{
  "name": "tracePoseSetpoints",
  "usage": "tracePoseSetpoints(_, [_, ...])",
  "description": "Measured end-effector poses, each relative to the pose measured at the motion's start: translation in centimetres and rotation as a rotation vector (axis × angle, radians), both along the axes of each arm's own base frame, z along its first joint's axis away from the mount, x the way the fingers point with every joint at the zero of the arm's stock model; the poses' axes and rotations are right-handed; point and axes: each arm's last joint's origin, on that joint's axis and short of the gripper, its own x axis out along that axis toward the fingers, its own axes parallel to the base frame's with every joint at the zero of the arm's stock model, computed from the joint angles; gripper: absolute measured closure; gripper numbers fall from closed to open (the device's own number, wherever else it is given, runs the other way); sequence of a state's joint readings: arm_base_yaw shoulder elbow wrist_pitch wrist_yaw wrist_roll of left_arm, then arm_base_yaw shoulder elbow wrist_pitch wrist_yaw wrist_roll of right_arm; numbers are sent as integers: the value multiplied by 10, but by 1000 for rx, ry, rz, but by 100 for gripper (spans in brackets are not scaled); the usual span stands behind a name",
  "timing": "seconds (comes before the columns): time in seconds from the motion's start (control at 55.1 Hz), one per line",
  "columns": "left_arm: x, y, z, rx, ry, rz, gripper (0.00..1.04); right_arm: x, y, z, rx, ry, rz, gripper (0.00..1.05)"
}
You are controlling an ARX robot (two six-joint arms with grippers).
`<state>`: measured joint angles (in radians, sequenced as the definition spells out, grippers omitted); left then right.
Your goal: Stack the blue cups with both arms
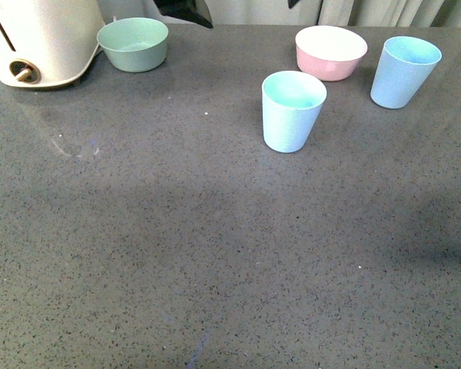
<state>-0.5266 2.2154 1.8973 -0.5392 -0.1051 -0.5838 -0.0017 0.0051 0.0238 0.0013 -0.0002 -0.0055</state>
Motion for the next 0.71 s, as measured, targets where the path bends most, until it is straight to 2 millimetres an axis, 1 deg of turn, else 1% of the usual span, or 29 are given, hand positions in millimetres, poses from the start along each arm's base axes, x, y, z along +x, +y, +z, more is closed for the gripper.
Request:
tracePoseSetpoints(0.036, [-5, 7, 5, -6, -19, 6, 9, 0, 0, 0, 0, 0, 0, 9])
tracePoseSetpoints(0.091, [-13, 23, 19, -16, -75, 25, 9, 0, 0, 0, 0, 0, 0, 9])
tracePoseSetpoints(0.127, [-17, 31, 22, -16, -102, 38, 9, 0, 0, 0, 0, 0, 0, 9])
tracePoseSetpoints(0.181, [-24, 49, 34, -30, -168, 64, 9, 0, 0, 0, 0, 0, 0, 9])
tracePoseSetpoints(0.218, [-34, 61, 40, -22, -235, 108, 9, 0, 0, 0, 0, 0, 0, 9])
tracePoseSetpoints(0.272, [-54, 84, 41, 82, -542, 188, 23, 0, 0, 0, 0, 0, 0, 9])
tracePoseSetpoints(0.308, [-71, 100, 40, 126, -708, 183, 32, 0, 0, 0, 0, 0, 0, 9])
tracePoseSetpoints(0.381, [-102, 128, 32, 165, -884, 177, 48, 0, 0, 0, 0, 0, 0, 9])
tracePoseSetpoints(0.435, [-120, 145, 21, 197, -922, 172, 58, 0, 0, 0, 0, 0, 0, 9])
tracePoseSetpoints(0.508, [-141, 164, 4, 232, -909, 160, 73, 0, 0, 0, 0, 0, 0, 9])
tracePoseSetpoints(0.562, [-152, 174, -5, 248, -897, 151, 81, 0, 0, 0, 0, 0, 0, 9])
tracePoseSetpoints(0.617, [-165, 183, -12, 256, -888, 146, 92, 0, 0, 0, 0, 0, 0, 9])
tracePoseSetpoints(0.635, [-171, 187, -15, 257, -888, 143, 98, 0, 0, 0, 0, 0, 0, 9])
tracePoseSetpoints(0.671, [-176, 190, -17, 257, -890, 141, 103, 0, 0, 0, 0, 0, 0, 9])
tracePoseSetpoints(0.708, [-182, 194, -19, 260, -891, 141, 103, 0, 0, 0, 0, 0, 0, 9])
